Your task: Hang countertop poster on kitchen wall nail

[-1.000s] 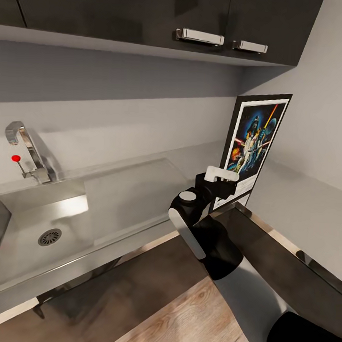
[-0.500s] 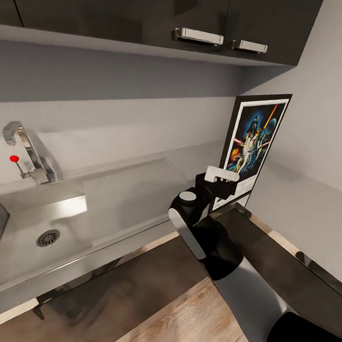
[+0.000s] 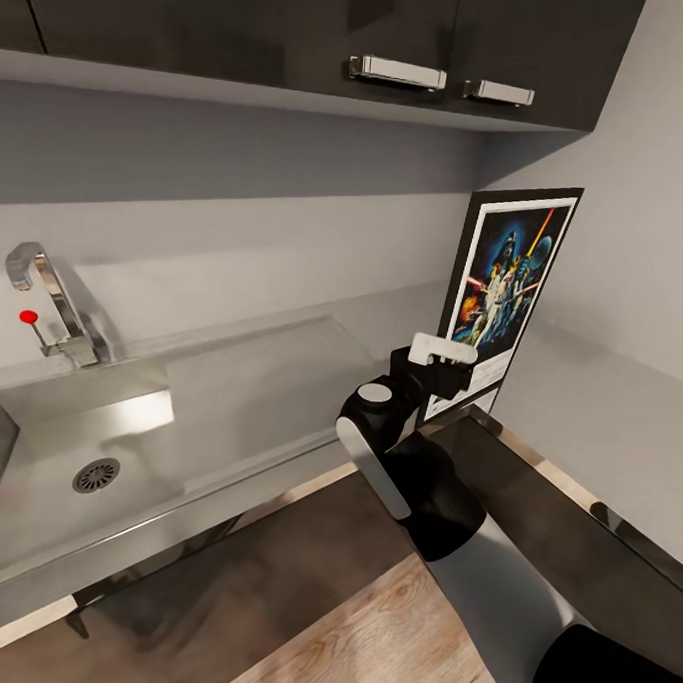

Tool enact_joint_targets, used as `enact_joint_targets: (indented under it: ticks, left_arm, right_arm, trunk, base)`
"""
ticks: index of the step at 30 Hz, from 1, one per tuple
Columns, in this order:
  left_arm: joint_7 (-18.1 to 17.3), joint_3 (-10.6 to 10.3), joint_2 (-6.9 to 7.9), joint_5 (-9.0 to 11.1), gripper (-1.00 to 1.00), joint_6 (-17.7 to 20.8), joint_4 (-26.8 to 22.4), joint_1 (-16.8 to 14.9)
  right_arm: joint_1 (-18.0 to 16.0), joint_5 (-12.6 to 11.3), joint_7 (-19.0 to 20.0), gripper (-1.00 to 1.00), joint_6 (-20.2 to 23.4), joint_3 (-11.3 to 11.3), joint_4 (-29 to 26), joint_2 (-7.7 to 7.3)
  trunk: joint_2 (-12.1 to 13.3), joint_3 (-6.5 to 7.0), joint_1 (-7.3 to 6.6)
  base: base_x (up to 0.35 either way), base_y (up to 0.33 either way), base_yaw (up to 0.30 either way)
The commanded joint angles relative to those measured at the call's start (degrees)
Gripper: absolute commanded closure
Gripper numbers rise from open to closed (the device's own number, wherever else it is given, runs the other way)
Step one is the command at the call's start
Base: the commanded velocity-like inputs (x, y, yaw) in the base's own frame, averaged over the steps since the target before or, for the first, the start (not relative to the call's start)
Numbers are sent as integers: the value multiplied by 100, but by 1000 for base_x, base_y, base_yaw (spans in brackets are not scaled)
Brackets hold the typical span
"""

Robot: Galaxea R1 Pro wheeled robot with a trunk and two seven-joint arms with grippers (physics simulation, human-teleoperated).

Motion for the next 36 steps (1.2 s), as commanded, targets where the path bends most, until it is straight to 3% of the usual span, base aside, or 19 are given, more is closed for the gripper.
enact_joint_targets:
  ticks: [1,19,36]
  left_arm:
    - [-3,7,-3,36,-100,-9,-5,1]
    - [-3,7,-3,36,-100,-9,-5,1]
    - [-3,7,-3,36,-100,-9,-5,1]
  right_arm:
    - [-1,-38,-44,-100,59,7,-2,0]
    - [49,-52,-44,-100,-357,30,136,0]
    - [50,-69,-29,-100,-1075,75,1067,0]
  trunk:
    - [-3,-5,0]
    - [-3,-5,0]
    - [-3,-5,0]
  base:
    - [0,0,0]
    - [0,0,0]
    - [0,0,0]
